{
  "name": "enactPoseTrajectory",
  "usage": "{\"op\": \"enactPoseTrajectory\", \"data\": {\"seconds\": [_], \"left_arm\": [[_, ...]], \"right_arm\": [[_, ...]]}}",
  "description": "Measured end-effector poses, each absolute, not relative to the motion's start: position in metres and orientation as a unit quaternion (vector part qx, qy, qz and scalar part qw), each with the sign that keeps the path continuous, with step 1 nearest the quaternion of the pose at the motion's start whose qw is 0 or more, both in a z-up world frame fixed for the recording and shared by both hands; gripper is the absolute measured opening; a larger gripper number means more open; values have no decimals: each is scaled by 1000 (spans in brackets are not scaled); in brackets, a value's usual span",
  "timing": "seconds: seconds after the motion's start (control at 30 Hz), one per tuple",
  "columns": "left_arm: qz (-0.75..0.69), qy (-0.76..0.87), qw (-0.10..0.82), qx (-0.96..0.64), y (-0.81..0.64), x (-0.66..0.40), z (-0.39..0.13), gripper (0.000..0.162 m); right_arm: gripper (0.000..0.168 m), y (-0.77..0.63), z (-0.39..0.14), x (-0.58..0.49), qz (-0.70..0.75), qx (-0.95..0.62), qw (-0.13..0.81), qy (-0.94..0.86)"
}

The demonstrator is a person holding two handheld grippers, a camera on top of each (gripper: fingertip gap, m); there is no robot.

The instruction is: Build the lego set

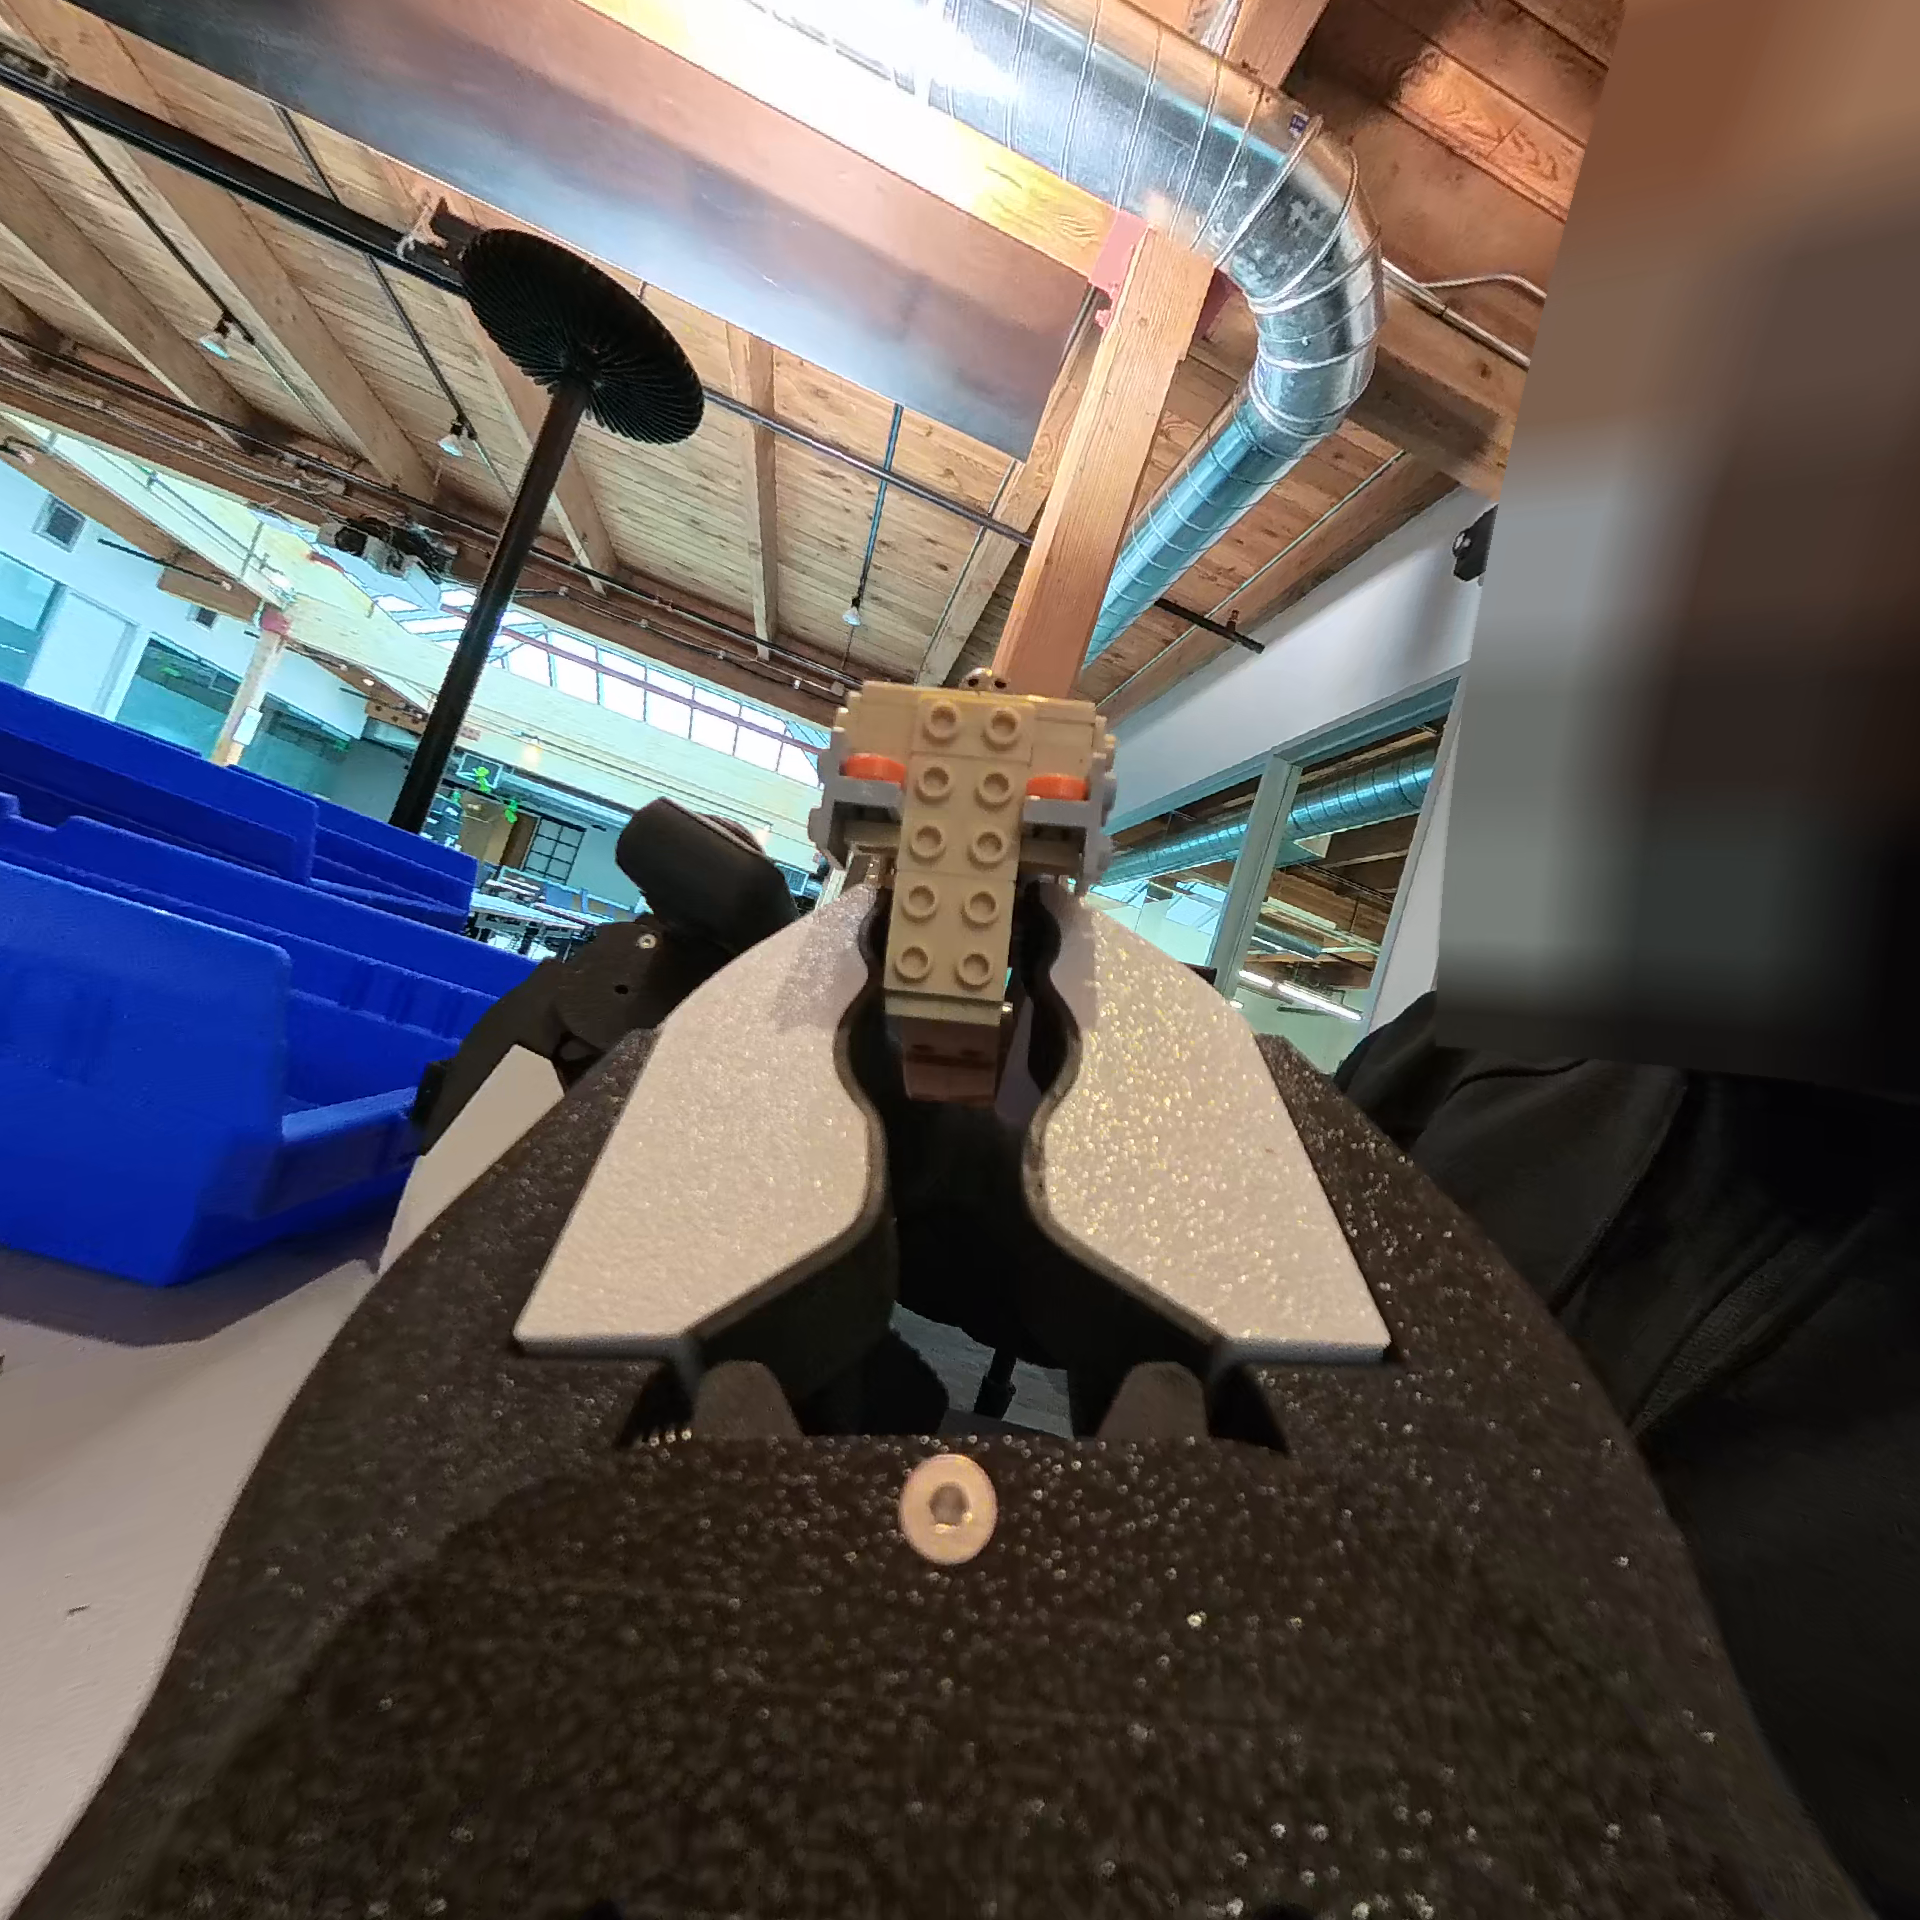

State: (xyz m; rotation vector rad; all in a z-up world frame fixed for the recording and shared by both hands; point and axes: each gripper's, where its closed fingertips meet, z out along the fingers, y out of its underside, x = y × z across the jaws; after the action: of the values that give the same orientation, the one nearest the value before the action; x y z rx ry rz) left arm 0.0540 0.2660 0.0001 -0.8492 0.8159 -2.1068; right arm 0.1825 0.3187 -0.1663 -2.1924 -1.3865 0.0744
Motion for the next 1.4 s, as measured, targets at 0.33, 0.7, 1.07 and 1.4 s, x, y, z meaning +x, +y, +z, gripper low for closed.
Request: {"op": "enactPoseTrajectory", "data": {"seconds": [0.33, 0.7, 1.07, 1.4], "left_arm": [[-817, 299, 362, -336, 272, 53, 0, 22], [-815, 291, 369, -340, 275, 53, 0, 23], [-816, 284, 368, -343, 278, 52, 0, 23], [-805, 289, 383, -348, 279, 52, -1, 23]], "right_arm": [[0, 308, -131, 150, 229, -807, 375, -394], [6, 306, -126, 158, 410, -808, 341, -250], [14, 315, -141, 189, 211, -864, 395, -229], [19, 315, -161, 183, 93, -894, 363, -247]]}}
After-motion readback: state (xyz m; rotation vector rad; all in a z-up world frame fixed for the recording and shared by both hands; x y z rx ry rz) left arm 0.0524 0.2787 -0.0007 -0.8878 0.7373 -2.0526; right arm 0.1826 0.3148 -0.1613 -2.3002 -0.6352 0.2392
